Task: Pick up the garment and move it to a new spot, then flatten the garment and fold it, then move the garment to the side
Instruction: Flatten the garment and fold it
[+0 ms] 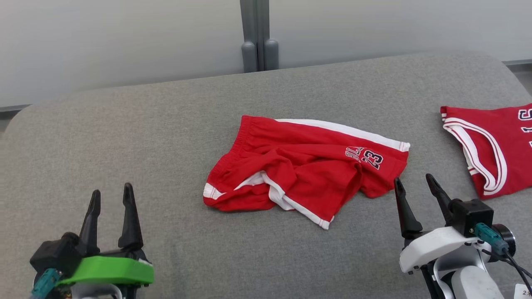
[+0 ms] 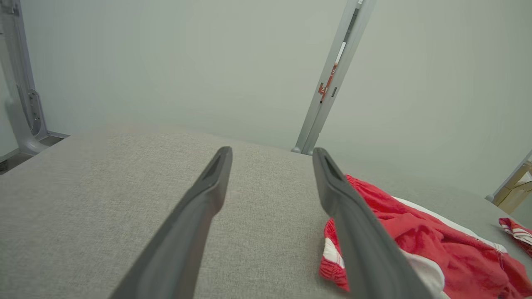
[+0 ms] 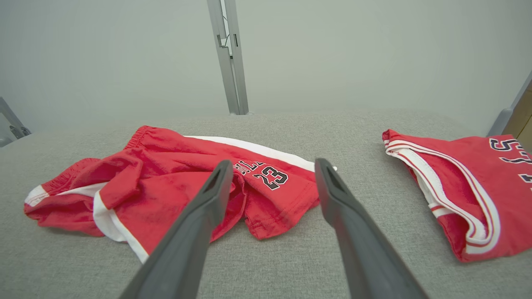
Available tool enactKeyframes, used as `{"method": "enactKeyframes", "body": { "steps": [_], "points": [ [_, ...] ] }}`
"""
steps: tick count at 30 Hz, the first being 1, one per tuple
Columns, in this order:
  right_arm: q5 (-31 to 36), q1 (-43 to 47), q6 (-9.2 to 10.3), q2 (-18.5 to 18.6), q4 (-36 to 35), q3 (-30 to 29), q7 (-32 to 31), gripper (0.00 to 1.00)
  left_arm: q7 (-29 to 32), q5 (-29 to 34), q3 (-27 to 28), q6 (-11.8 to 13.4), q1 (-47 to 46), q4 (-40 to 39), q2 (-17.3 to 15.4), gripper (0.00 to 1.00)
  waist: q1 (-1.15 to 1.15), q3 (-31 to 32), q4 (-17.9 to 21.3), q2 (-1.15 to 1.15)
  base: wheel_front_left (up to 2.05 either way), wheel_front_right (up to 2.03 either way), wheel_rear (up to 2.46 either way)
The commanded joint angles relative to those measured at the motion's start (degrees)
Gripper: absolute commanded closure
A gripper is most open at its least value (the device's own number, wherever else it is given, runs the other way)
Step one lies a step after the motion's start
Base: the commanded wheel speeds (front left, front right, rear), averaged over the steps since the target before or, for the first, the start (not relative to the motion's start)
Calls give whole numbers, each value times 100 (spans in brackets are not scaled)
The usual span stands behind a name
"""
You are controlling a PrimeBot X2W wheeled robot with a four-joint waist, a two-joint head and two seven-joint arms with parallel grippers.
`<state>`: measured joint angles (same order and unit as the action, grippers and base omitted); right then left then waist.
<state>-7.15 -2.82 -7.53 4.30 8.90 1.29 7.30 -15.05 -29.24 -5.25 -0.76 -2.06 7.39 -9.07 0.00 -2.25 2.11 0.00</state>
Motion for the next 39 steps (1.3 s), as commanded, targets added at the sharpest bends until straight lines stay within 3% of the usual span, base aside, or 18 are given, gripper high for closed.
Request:
{"method": "enactKeyframes", "body": {
  "steps": [1, 11, 17, 24, 39],
  "points": [
    [-7, 27, 10, 17, -22, 15, -19, 0, -12, 94, 60, 31, 143, -29, 3, 0, 0, 80, -125, 0, 0, 0, 0],
    [-48, 102, 10, 2, 2, 98, 4, 0, -13, 535, 194, -191, 509, -1, 60, 0, 0, 101, -251, 0, 0, 0, 0],
    [-284, 58, 10, -48, 177, 635, -448, 0, -13, 714, 78, -337, 303, -16, 183, 0, 0, -48, -305, 0, 0, 0, 0],
    [-258, -205, 10, -108, 720, 1017, -781, 0, -13, 770, 1, -459, 153, 120, 308, 0, 0, -178, -342, 0, 0, 0, 0],
    [-438, -1400, 10, -133, 2381, 1122, -827, 0, -13, 823, -125, -604, -89, 362, 389, 0, 0, -283, -467, 0, 0, 0, 0]
  ]
}}
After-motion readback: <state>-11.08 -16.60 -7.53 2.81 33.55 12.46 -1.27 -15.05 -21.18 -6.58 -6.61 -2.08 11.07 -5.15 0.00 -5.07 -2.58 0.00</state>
